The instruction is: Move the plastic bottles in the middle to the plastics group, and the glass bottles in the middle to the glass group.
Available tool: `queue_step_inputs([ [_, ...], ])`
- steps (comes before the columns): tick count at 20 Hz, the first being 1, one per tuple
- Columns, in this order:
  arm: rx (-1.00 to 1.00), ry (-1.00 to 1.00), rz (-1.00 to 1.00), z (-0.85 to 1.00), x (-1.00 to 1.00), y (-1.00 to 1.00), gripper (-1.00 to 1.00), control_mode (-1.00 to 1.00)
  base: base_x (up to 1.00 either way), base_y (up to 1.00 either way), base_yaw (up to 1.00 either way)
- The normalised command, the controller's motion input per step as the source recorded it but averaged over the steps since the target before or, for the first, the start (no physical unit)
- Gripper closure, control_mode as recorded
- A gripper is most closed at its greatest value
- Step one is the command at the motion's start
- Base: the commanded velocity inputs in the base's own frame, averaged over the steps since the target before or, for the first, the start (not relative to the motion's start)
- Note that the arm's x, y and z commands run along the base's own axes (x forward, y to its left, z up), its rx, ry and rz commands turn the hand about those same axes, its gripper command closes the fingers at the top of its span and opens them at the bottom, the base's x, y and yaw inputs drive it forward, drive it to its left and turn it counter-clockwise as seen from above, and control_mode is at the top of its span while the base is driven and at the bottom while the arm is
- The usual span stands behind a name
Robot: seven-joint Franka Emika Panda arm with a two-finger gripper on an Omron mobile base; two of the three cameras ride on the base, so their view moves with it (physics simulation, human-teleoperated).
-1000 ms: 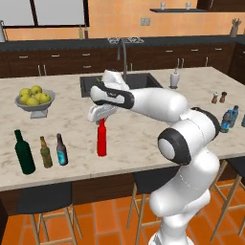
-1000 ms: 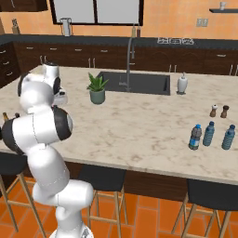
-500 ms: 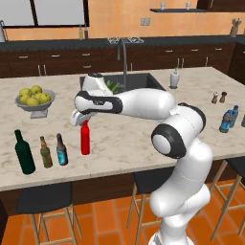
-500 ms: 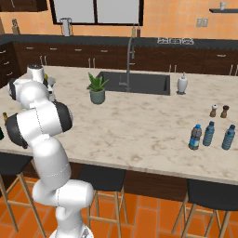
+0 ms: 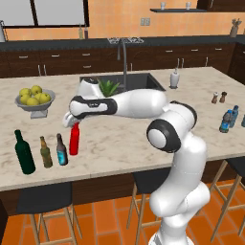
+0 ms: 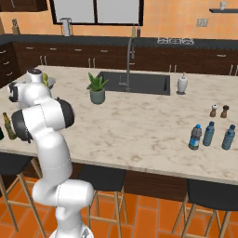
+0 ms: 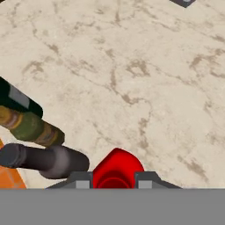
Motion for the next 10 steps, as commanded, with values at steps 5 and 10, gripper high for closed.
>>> queue_step_inputs([
  [5, 0.01, -0.08, 0.00, -0.25, 0.24, 0.29, 1.00, -1.00, 0.00, 0.00, 0.00],
  [10, 0.00, -0.01, 0.00, -0.44, 0.24, 0.25, 1.00, -1.00, 0.00, 0.00, 0.00],
])
